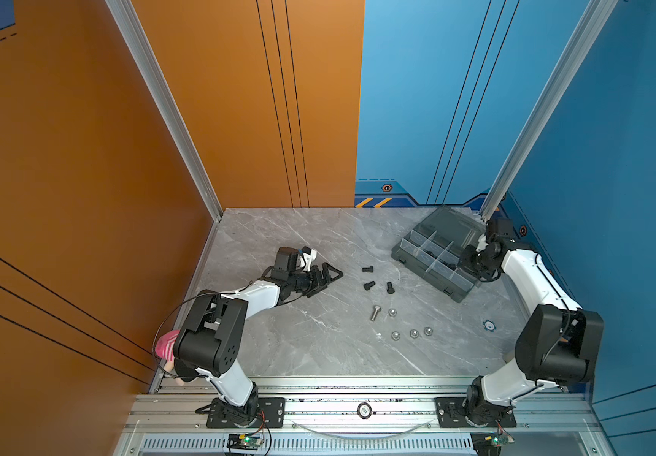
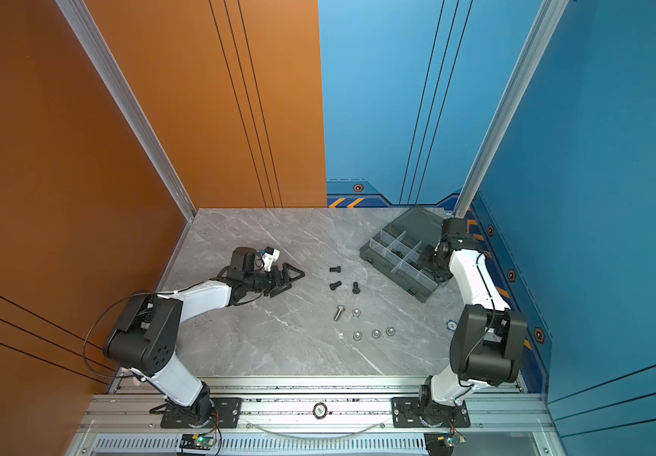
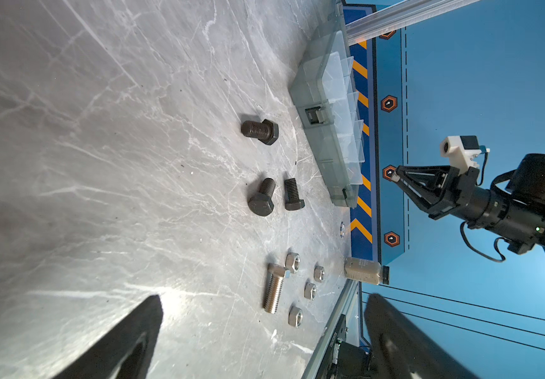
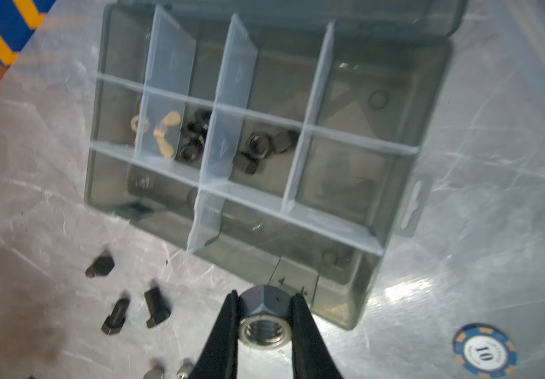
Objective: Sort the screws and nuts into containers
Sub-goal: 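Carry the silver hex nut over the compartment box with the right gripper, then lower the silver nut into a box compartment and open the right gripper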
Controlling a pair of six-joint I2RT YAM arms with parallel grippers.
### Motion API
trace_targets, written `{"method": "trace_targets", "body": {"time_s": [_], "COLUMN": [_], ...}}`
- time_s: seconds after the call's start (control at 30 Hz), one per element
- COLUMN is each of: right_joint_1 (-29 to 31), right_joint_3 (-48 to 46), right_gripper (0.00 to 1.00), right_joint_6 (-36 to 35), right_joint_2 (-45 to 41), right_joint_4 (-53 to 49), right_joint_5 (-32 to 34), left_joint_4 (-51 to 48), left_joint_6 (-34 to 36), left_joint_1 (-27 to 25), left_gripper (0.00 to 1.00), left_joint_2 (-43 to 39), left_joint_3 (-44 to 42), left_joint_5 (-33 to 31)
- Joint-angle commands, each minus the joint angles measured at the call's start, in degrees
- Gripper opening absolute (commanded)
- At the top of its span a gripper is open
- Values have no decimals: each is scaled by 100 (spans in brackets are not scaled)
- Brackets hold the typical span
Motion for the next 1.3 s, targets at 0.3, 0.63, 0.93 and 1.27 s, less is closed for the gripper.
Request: {"method": "trace_targets", "body": {"time_s": [0.3,0.63,0.93,1.27], "right_joint_1": [-455,-452,-440,-383], "right_joint_3": [810,968,1061,1003], "right_gripper": [0,15,32,34], "right_joint_6": [-5,54,15,-102], "right_joint_2": [1279,1755,1737,1303], "right_joint_4": [-136,-50,-102,-322], "right_joint_5": [379,379,218,-41], "left_joint_4": [82,82,77,78], "left_joint_6": [-21,-27,-34,-25], "left_joint_1": [-13,-12,-24,-25], "left_gripper": [98,98,98,98], "left_joint_2": [-1,5,-1,-8], "left_joint_3": [100,108,116,110], "left_joint_5": [22,21,21,26]}}
